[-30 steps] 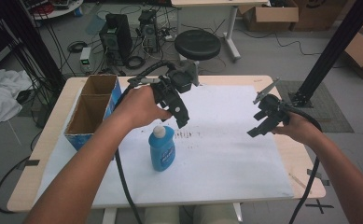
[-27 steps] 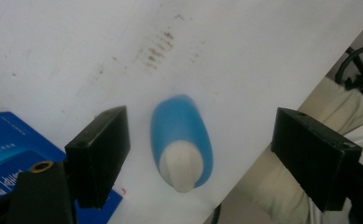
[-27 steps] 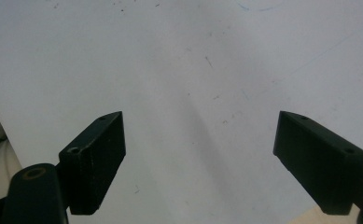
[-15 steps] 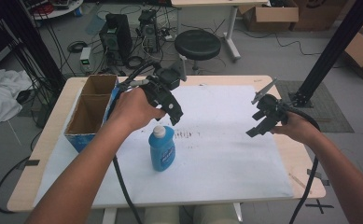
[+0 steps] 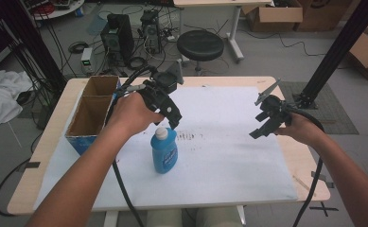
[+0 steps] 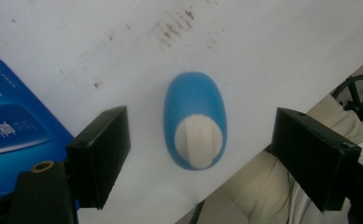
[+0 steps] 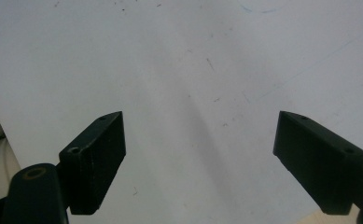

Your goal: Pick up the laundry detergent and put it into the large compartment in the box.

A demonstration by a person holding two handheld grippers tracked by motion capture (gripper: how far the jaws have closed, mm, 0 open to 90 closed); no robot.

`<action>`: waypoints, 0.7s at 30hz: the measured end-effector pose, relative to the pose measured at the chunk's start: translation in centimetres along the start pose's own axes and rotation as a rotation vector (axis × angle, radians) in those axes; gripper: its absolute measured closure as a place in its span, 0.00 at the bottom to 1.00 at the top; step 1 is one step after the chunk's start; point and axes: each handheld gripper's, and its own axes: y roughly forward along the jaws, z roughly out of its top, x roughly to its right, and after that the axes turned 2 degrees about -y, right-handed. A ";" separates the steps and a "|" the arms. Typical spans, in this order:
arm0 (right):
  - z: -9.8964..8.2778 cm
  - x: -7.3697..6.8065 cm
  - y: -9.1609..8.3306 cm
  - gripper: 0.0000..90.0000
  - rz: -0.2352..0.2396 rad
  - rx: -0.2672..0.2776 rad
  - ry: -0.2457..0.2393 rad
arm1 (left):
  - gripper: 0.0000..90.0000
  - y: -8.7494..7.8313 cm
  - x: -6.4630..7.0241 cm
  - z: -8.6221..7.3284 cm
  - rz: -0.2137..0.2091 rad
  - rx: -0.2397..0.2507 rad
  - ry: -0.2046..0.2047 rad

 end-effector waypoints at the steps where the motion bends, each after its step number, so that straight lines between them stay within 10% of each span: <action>1: 0.0 0.1 0.0 0.19 -0.002 0.002 -0.003 | 0.22 0.2 -0.2 -0.1 0.000 0.000 -0.020; 21: 0.0 -0.3 0.2 0.19 0.001 -0.011 -0.005 | 0.22 2.9 -0.4 -0.5 -0.024 -0.046 -0.084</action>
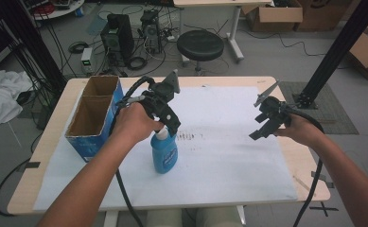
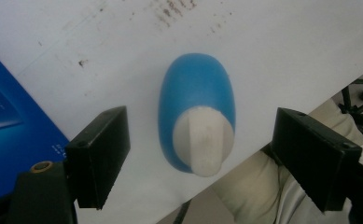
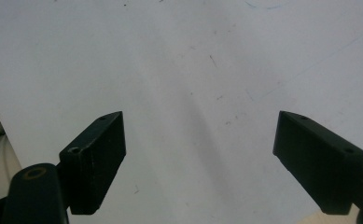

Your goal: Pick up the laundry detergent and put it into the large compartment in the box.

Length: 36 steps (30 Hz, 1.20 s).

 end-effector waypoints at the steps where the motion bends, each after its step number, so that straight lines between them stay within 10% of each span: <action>1: 0.0 0.0 0.0 0.19 0.000 0.000 0.000 | 0.22 0.0 0.0 0.0 0.000 0.000 0.000; 36: -0.1 0.0 0.2 0.19 0.007 0.003 -0.001 | 0.23 5.1 0.4 -0.2 0.004 -0.041 -0.009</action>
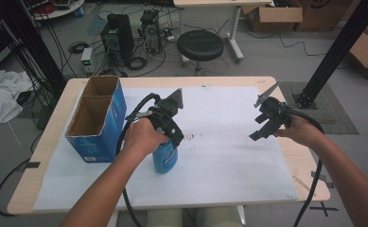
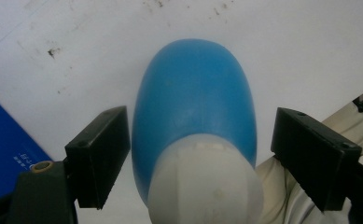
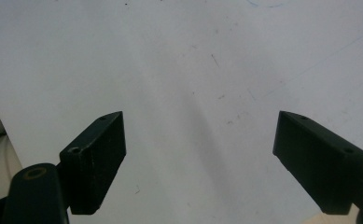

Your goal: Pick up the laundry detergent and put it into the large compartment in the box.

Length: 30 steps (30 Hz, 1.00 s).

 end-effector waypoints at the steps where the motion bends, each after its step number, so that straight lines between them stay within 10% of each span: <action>1: 0.0 0.0 0.0 0.19 0.000 0.000 0.000 | 0.23 0.0 0.0 0.0 0.000 0.000 0.000; 30: 0.2 0.0 0.1 0.19 0.003 0.001 -0.002 | 0.31 1.2 -0.4 -0.2 -0.006 -0.002 0.000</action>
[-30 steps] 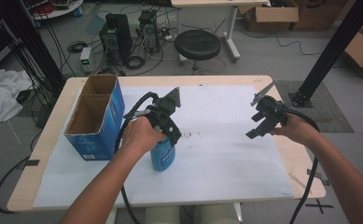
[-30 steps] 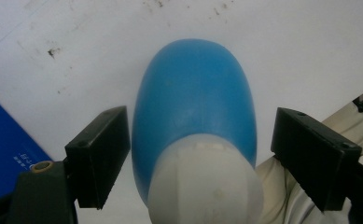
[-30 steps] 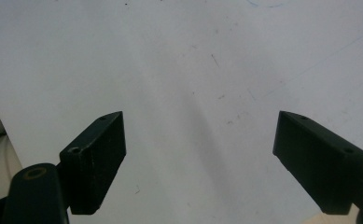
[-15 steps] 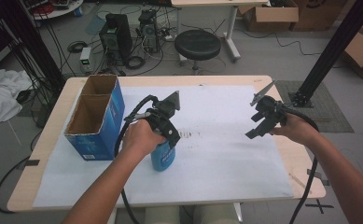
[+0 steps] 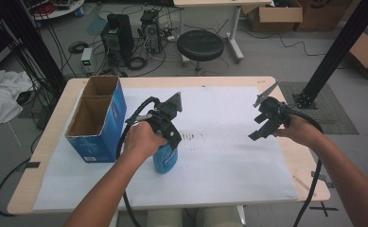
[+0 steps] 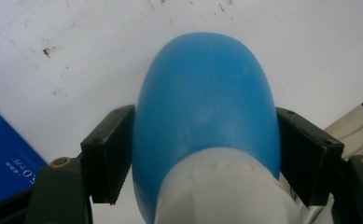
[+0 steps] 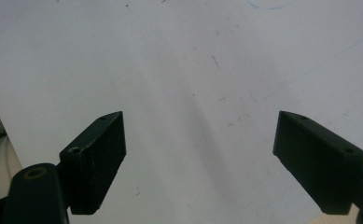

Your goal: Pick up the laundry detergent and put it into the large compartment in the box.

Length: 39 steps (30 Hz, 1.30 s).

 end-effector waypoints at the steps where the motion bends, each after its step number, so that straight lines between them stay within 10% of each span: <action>1: 0.0 0.0 0.0 0.19 -0.001 -0.001 0.000 | 0.31 0.0 0.0 0.0 0.000 0.000 0.000; 39: -0.1 0.1 0.0 0.19 0.004 -0.002 0.007 | 0.42 -0.6 0.1 0.1 0.011 0.026 0.019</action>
